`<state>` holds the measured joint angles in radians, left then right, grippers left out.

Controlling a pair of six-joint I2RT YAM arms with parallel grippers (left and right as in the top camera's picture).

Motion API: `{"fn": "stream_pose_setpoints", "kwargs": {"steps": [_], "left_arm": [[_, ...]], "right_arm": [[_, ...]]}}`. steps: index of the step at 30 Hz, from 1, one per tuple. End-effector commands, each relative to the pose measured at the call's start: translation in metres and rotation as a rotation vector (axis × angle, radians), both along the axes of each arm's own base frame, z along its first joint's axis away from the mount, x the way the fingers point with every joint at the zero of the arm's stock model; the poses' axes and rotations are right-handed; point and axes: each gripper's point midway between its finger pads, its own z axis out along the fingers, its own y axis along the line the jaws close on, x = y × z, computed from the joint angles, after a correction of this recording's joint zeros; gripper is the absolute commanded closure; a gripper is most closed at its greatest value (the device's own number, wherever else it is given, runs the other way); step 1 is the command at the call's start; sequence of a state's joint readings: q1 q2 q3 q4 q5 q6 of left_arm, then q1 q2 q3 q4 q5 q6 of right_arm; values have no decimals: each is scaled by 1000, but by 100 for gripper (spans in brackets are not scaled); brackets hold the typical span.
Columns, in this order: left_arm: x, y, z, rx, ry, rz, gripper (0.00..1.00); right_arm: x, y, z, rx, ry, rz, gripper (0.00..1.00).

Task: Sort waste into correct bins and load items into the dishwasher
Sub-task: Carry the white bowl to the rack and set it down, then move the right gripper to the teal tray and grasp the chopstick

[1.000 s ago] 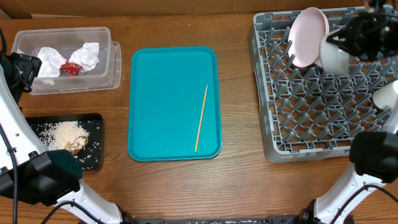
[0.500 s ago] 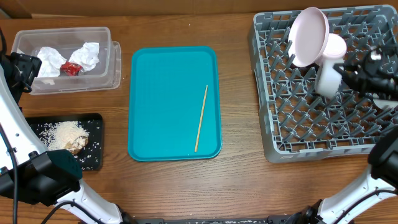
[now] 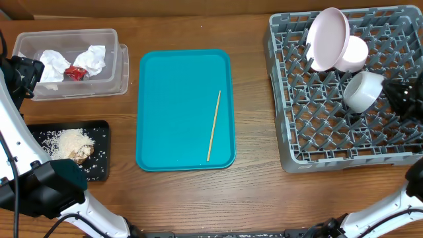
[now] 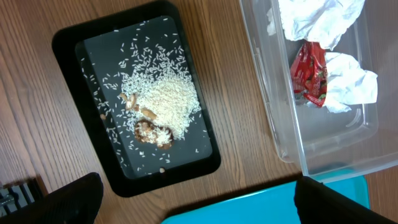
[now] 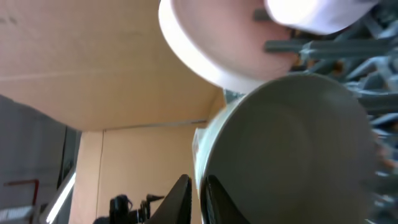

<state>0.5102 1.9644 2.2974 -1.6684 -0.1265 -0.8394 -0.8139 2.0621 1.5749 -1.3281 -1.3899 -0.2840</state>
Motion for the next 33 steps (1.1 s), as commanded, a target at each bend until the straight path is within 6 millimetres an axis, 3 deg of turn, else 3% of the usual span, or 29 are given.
{"fn": "stream_pose_setpoints", "kwargs": {"steps": [1,7,14,22,27,30,33], "left_arm": [[3,-1,-4,-7,5,6,0],[3,-2,-4,-7,5,6,0],[3,-2,-4,-7,5,6,0],[3,-1,-4,-7,5,6,0],[3,-1,-4,-7,5,6,0],[3,-2,-4,-7,5,6,0],[3,-1,-4,-7,5,6,0]], "right_arm": [[-10,-15,-10,-33,50,-32,86],[-20,-34,-18,-32,126,-84,86],[-32,-55,1,-45,140,-149,86],[-46,-54,21,-340,299,-205,86],[-36,-23,52,-575,318,-206,86],[-23,24,76,-691,264,-150,84],[-14,73,87,-798,251,-95,83]]}}
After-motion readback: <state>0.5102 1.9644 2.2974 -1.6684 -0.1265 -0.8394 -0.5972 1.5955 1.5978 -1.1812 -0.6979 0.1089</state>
